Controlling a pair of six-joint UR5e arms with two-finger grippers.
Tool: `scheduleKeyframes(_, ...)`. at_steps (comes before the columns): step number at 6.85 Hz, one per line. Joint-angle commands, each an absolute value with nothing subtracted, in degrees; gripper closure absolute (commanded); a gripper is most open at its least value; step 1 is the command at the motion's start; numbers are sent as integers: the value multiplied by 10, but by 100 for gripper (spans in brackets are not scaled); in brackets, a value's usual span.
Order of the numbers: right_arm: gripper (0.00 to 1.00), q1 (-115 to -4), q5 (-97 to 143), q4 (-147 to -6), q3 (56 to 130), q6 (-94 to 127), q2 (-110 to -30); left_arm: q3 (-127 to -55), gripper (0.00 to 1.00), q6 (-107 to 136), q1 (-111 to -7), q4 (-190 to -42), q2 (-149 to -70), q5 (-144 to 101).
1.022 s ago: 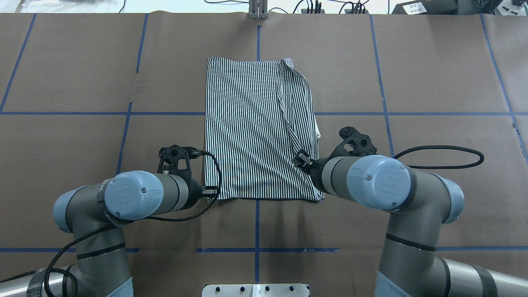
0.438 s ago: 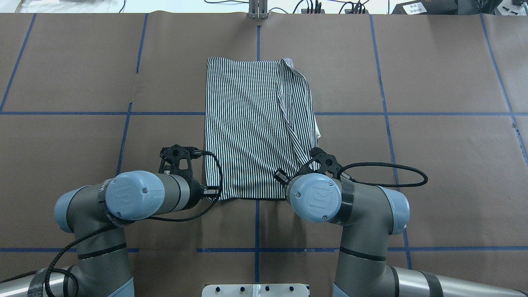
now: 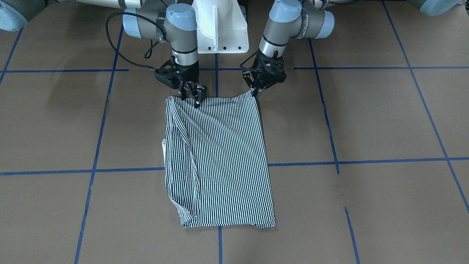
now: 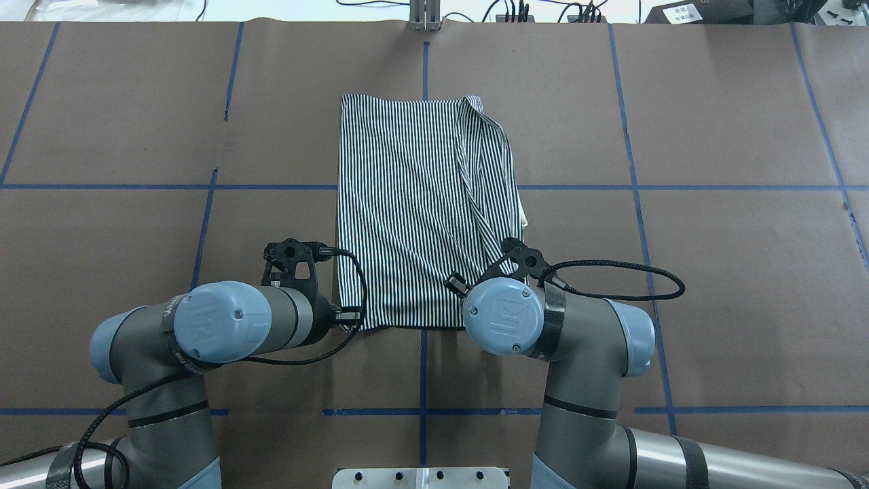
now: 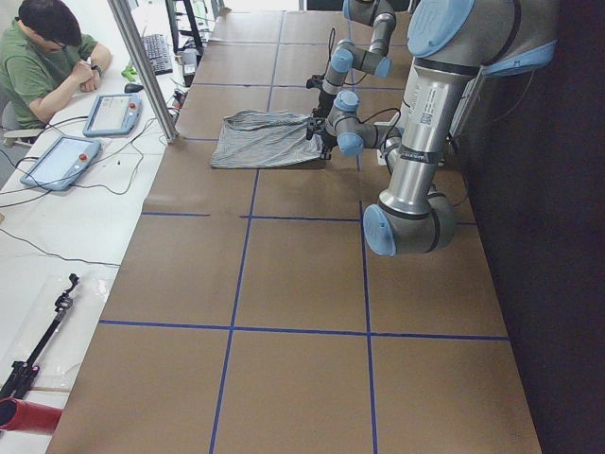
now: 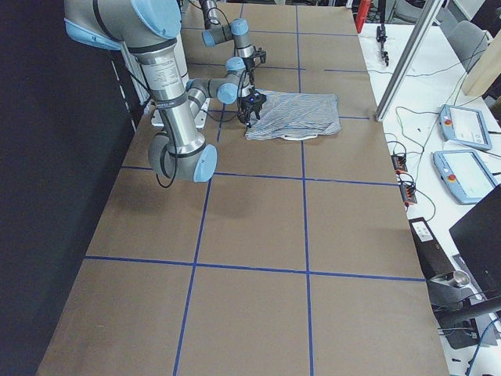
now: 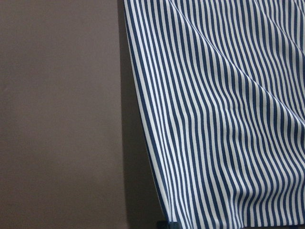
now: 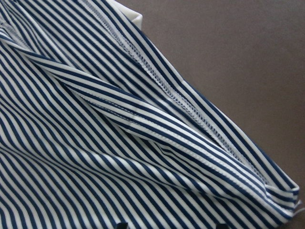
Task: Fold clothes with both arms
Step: 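Grasp the near edge of the shirt with both grippers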
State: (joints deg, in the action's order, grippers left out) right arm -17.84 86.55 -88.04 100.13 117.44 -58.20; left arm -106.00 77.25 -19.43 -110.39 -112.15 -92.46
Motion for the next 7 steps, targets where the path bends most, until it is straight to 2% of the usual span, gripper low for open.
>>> scheduleKeyframes(1, 31, -188, 868, -896, 999, 1152, -582, -1060, 100, 773, -194, -1104, -1121, -925)
scheduleKeyframes(7, 31, -188, 889, -917, 985, 1128, -574, -1060, 100, 773, -194, -1104, -1121, -925)
